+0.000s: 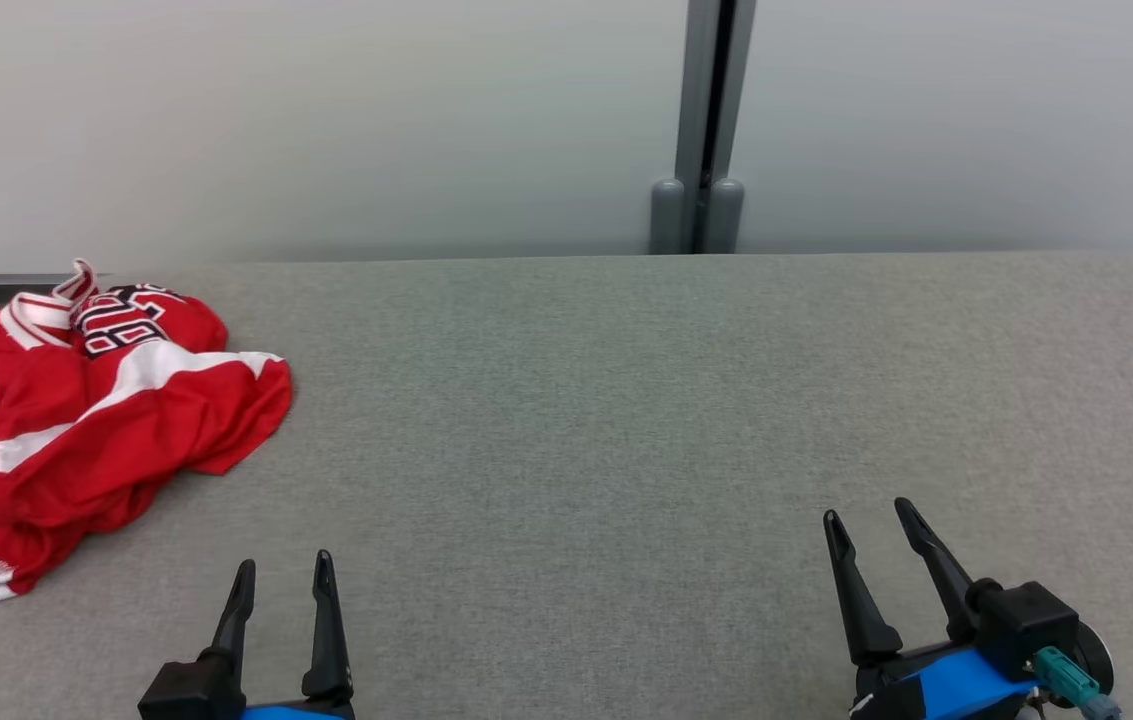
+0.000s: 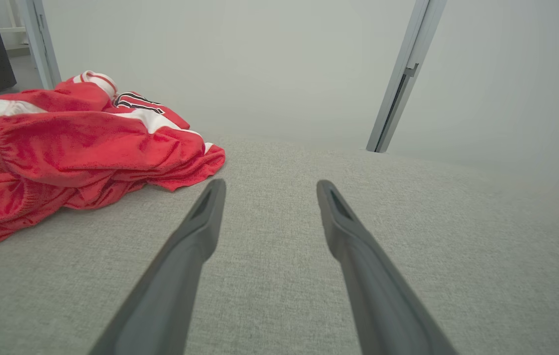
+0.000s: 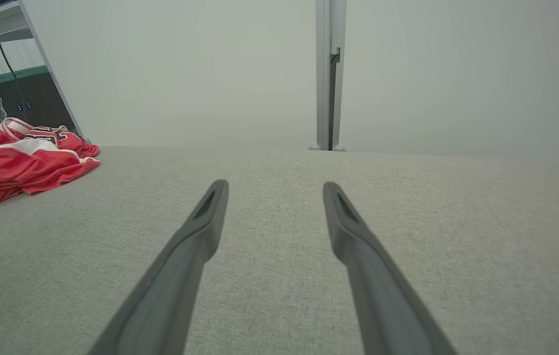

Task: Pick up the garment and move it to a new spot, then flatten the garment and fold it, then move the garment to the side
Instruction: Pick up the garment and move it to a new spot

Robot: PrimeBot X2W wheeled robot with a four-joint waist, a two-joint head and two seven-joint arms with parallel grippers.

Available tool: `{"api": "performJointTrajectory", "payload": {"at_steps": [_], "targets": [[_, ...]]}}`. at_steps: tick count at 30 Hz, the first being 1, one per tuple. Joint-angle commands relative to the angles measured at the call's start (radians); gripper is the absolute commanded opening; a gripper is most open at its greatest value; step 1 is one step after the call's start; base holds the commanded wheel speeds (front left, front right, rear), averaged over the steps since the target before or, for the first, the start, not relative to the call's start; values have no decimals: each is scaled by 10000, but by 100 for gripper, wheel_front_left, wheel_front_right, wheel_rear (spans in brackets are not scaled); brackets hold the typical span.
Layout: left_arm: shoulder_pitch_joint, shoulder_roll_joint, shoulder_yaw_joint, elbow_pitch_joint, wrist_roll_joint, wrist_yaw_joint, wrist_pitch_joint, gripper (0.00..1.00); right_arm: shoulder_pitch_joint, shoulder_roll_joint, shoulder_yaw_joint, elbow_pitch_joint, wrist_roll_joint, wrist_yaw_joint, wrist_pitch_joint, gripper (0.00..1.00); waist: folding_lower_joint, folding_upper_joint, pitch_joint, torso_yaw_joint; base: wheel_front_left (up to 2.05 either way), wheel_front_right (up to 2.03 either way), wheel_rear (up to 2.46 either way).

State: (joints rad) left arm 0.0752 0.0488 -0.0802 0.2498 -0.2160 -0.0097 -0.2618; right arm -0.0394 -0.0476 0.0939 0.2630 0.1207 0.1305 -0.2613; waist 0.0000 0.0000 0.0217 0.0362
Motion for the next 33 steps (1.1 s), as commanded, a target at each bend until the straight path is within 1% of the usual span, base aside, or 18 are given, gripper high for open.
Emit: {"api": "performJointTrajectory", "payload": {"at_steps": [1, 3, 6, 13, 17, 20, 23, 30, 33], "targets": [[-183, 28, -37, -55, -13, -12, -47, 100, 49, -46, -42, -33, -40, 4, -59, 100, 0, 0, 38, 282, 0, 0, 0], [-193, 26, -80, -46, -13, -24, -47, 100, 117, -46, -107, -15, -65, 4, -59, 100, 0, 0, -10, 667, 0, 0, 0], [-123, 29, -89, -19, 4, -9, -47, 100, 196, -41, -143, -2, -38, 4, -59, 100, 0, 0, -110, 1418, 0, 0, 0], [60, 20, 220, -4, 102, -65, -39, 100, 256, -46, 42, 38, 81, 3, -50, 100, 0, 0, -255, 3230, 0, 0, 0], [139, 22, 339, -17, 163, -122, -39, 100, 189, -48, 136, 69, 155, 3, -50, 100, 0, 0, -254, 3978, 0, 0, 0], [173, 21, 447, -53, 161, -156, -39, 100, 123, -48, 237, 116, 172, 3, -48, 100, 0, 0, -214, 4309, 0, 0, 0], [171, 19, 506, -87, 177, -177, -39, 100, 47, -49, 291, 165, 169, 3, -48, 100, 0, 0, -157, 4471, 0, 0, 0], [176, 18, 661, -196, 76, -122, -39, 100, -86, -48, 396, 183, 82, 3, -50, 100, 0, 0, -32, 4464, 0, 0, 0], [111, 21, 901, -401, -174, -111, -39, 100, -171, -49, 399, 128, 4, 3, -50, 100, 0, 0, 67, 4361, 0, 0, 0]]}}
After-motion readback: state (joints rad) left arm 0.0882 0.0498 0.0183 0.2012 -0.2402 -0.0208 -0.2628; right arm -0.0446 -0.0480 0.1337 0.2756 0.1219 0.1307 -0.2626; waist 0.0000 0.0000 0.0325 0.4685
